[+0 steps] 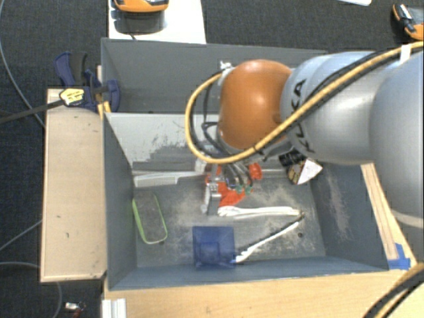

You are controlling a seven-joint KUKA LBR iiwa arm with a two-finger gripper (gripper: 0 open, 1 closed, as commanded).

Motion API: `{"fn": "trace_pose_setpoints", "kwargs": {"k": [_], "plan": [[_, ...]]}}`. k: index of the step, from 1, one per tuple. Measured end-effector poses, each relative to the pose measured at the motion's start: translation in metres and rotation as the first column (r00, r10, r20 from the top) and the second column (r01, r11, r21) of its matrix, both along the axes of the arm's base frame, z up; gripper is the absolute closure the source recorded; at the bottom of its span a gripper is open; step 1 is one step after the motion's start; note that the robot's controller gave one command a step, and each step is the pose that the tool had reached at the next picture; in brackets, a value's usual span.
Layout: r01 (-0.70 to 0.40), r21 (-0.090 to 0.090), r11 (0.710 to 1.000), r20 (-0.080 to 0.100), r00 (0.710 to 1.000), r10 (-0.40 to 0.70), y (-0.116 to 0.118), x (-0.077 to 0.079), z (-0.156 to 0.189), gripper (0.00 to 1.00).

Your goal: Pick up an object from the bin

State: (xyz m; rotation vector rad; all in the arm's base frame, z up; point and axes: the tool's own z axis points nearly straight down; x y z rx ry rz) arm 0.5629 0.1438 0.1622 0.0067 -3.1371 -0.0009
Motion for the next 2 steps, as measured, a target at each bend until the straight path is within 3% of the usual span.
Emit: {"fn": "trace_pose_setpoints", "kwargs": {"k": [1,2], "plan": [[0.004,0.001,1.0,0.007,1.0,-0.004,-0.001,0.002,0.004,0.0],[-0.068,0.0,0.998,0.007,0.998,0.068,-0.019,0.001,-0.005,0.0]]}}
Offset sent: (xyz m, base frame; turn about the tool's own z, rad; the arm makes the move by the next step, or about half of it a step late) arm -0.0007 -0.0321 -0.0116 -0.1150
